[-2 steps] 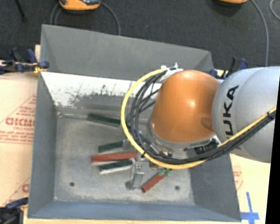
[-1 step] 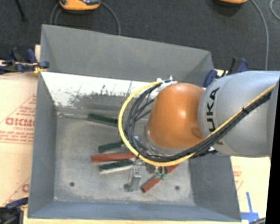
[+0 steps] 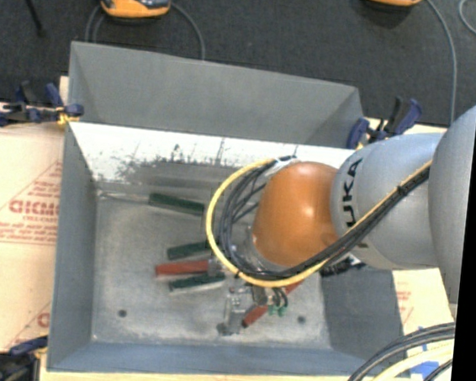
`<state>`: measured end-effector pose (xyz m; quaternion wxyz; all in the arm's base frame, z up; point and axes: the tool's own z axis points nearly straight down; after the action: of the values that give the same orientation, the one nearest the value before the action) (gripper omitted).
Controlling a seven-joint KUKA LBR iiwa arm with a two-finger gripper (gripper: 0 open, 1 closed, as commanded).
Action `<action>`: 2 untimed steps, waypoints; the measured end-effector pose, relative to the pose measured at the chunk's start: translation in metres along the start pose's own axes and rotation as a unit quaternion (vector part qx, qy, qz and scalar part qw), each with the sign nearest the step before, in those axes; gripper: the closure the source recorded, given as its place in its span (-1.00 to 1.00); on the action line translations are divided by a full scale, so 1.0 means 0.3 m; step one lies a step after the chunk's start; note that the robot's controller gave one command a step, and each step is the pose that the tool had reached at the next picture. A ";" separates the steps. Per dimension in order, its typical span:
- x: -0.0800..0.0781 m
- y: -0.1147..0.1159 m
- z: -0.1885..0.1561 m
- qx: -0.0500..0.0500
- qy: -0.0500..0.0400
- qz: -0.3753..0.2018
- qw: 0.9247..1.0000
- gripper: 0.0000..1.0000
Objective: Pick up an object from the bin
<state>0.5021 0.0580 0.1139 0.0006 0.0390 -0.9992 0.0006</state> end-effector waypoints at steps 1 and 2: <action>-0.121 0.040 0.060 -0.001 -0.003 0.035 0.999 -1.00; -0.075 0.077 0.141 -0.001 -0.003 0.015 1.000 1.00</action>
Offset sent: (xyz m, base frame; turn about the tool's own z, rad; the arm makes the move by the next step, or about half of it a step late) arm 0.0188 0.0261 -0.0439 0.0257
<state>0.5228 0.0827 0.0715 -0.0028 0.0239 -0.9997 -0.0002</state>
